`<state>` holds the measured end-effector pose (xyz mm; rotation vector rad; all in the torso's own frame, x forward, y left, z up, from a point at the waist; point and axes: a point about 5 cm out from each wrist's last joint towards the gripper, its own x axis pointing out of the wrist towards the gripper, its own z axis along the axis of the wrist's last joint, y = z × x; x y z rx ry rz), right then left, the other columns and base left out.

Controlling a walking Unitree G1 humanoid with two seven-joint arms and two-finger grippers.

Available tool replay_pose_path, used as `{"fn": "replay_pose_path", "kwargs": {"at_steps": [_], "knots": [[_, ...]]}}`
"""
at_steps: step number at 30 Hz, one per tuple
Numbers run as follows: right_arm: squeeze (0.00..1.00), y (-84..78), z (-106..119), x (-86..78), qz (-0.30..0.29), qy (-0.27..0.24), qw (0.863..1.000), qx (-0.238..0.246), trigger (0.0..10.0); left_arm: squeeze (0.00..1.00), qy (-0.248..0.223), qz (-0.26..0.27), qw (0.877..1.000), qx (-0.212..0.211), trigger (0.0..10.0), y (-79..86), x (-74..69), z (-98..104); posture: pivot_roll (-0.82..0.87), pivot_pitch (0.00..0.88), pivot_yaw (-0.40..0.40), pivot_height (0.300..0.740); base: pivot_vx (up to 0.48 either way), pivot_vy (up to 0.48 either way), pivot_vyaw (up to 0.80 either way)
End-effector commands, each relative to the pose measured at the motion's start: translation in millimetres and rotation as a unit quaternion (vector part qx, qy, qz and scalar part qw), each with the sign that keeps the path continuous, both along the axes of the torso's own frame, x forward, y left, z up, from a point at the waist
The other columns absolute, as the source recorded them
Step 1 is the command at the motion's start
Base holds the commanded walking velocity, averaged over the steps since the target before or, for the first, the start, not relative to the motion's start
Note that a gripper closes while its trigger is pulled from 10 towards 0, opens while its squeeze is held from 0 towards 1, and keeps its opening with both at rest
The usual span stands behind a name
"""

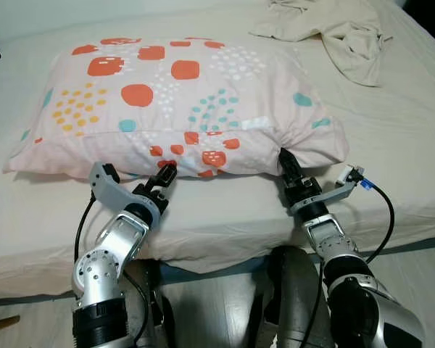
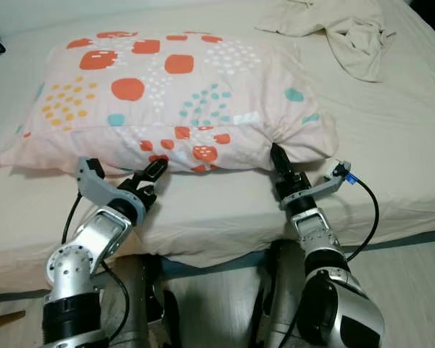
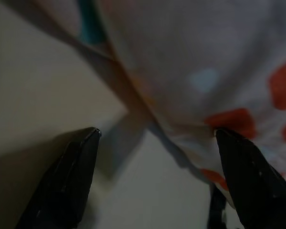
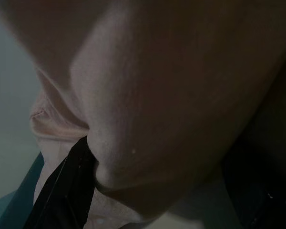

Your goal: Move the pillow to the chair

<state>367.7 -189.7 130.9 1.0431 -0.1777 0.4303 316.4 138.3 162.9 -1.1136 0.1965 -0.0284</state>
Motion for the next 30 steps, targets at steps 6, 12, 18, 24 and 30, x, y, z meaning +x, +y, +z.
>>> {"fn": "replay_pose_path", "kwargs": {"at_steps": [6, 12, 18, 24, 30], "knots": [[0.0, 8.3, -18.6, -6.5, 0.014, 0.039, 0.999, -0.001, 10.0, 0.0, 0.014, 0.017, 0.993, -0.12, 10.0, -22.2, 16.4, -14.3, 0.04, 0.405, 0.077, 0.525, 0.0, 0.0, 0.0], [0.0, 8.4, -18.6, -6.6, 0.015, 0.039, 0.999, -0.001, 10.0, 0.0, -0.004, 0.021, 0.991, -0.134, 10.0, -18.5, 25.5, -6.8, 0.03, 0.409, 0.078, 0.525, 0.0, 0.0, 0.0], [0.0, 6.7, -19.7, -7.8, 0.014, 0.04, 0.999, -0.002, 10.0, 0.0, -0.036, 0.028, 0.988, -0.145, 10.0, -9.5, 36.5, 6.0, 0.03, 0.413, 0.08, 0.525, 0.0, 0.0, 0.0], [0.0, 7.4, -22.7, -9.6, 0.015, 0.043, 0.999, -0.001, 10.0, 0.0, -0.072, 0.059, 0.986, -0.136, 10.0, 17.1, 40.8, 13.7, 0.03, 0.417, 0.079, 0.525, 0.0, 0.0, 0.0], [0.0, 8.0, -22.3, -9.3, 0.017, 0.043, 0.999, -0.001, 10.0, 0.0, -0.083, 0.089, 0.99, -0.068, 10.0, 46.0, 32.3, 15.0, 0.03, 0.414, 0.079, 0.525, 0.0, 0.0, 0.0]]}}
